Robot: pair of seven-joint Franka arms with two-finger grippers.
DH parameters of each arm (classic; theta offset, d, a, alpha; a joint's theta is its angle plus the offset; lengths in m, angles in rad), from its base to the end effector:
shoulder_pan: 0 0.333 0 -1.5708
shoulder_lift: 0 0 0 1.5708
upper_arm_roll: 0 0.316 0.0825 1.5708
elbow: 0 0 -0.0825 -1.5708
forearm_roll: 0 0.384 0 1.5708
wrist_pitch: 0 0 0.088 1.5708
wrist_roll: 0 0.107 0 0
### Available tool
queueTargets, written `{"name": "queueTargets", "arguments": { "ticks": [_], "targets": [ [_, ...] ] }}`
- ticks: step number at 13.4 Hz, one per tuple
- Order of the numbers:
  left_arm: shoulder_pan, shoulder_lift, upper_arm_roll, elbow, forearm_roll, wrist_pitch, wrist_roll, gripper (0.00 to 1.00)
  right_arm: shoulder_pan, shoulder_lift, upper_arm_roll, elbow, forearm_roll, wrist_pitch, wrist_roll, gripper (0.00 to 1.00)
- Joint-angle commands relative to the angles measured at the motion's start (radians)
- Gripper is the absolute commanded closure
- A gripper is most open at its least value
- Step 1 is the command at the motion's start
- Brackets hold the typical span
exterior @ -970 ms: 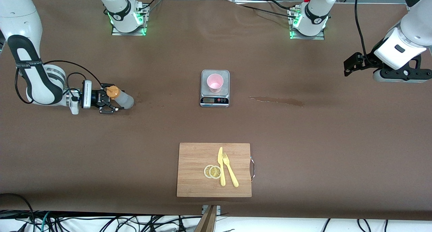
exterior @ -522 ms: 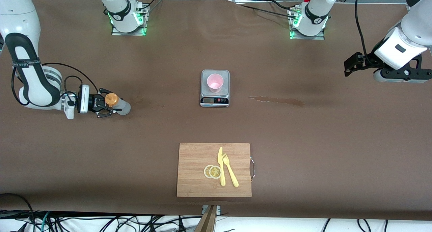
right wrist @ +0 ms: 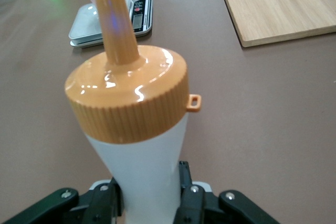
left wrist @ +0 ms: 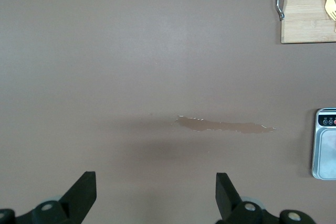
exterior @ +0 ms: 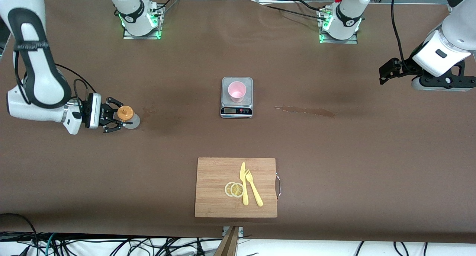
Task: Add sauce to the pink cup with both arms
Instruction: 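Lift the bottle with the right gripper and carry it over the cup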
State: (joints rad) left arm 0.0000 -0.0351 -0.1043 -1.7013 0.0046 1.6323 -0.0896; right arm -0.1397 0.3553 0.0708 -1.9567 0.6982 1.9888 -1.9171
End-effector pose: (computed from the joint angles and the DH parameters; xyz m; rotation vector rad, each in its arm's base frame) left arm 0.5428 -0.0573 0.5872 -3.1296 0.0234 0.0519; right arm 0.5870 -0.0019 0.2849 -1.8830 -1.6646 -0.4437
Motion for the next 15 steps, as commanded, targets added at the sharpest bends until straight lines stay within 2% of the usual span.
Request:
{"name": "queueTargets", "arguments": {
  "ticks": [1,5,7,10,15],
  "targets": [
    [0.008,0.011,-0.005,0.028,-0.009,-0.015,0.021,0.00,0.095,-0.111,0.004,-0.045,-0.113,0.039,0.186,1.00],
    [0.008,0.011,-0.005,0.028,-0.011,-0.015,0.021,0.00,0.216,-0.183,0.004,-0.045,-0.274,0.061,0.442,1.00],
    [0.006,0.011,-0.005,0.029,-0.011,-0.015,0.018,0.00,0.250,-0.197,0.004,-0.047,-0.293,0.059,0.507,1.00],
    [0.006,0.011,-0.005,0.029,-0.011,-0.015,0.018,0.00,0.304,-0.220,0.029,-0.044,-0.411,0.061,0.643,0.99],
    [0.006,0.011,-0.005,0.031,-0.011,-0.015,0.018,0.00,0.380,-0.225,0.047,-0.038,-0.538,0.054,0.794,0.99]
  ]
}}
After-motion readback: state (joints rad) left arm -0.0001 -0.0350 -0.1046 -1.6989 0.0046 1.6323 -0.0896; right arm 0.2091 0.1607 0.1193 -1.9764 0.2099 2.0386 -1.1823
